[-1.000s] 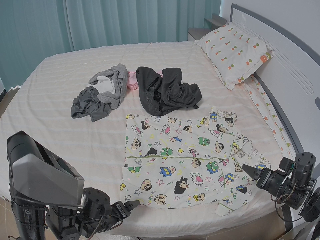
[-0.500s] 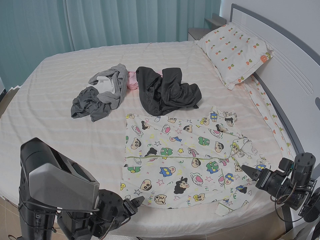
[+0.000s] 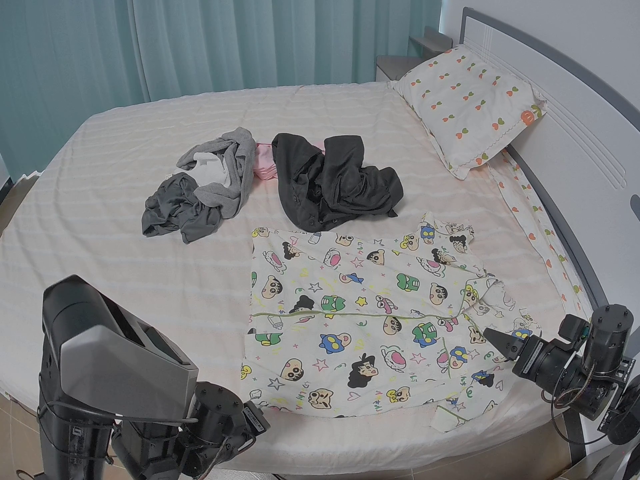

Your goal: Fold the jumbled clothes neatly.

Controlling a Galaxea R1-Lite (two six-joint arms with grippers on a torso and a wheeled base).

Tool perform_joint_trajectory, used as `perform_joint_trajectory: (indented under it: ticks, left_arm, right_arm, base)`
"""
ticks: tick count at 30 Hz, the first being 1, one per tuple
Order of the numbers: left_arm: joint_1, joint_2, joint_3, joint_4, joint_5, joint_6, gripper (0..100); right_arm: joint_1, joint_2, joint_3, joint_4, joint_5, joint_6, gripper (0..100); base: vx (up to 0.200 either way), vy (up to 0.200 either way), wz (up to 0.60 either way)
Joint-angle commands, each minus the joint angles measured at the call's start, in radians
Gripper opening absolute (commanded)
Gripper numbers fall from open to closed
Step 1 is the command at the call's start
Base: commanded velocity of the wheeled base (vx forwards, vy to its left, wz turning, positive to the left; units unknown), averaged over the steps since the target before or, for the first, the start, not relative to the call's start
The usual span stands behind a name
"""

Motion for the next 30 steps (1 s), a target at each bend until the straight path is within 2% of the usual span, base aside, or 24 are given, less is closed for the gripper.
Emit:
perform_joint_trajectory:
  ticks: [1,8,15,16,22,30]
  left_arm:
    - [0.001,-0.005,0.028,0.0,0.003,0.002,0]
    - [0.0,-0.045,0.124,-0.011,0.003,0.043,0]
    - [0.012,-0.061,0.083,-0.008,0.003,0.053,0]
    - [0.012,-0.061,0.083,-0.008,0.003,0.053,100]
    - [0.018,-0.041,0.035,-0.009,-0.003,0.074,100]
    - [0.035,-0.023,0.015,-0.009,-0.008,0.226,100]
  right_arm:
    - [0.002,-0.006,0.013,0.0,0.001,0.0,100]
    - [0.005,-0.008,0.012,0.0,0.001,0.0,100]
    - [0.006,-0.008,0.013,0.0,-0.001,0.0,100]
    - [0.006,-0.008,0.013,0.0,-0.001,0.0,100]
    - [0.006,-0.008,0.013,0.0,-0.001,0.0,100]
    - [0.006,-0.008,0.013,0.0,-0.001,0.0,100]
  base:
    - [0.0,0.0,0.0]
    - [0.0,0.0,0.0]
    - [0.0,0.0,0.0]
    - [0.0,0.0,0.0]
    - [0.0,0.0,0.0]
    - [0.0,0.0,0.0]
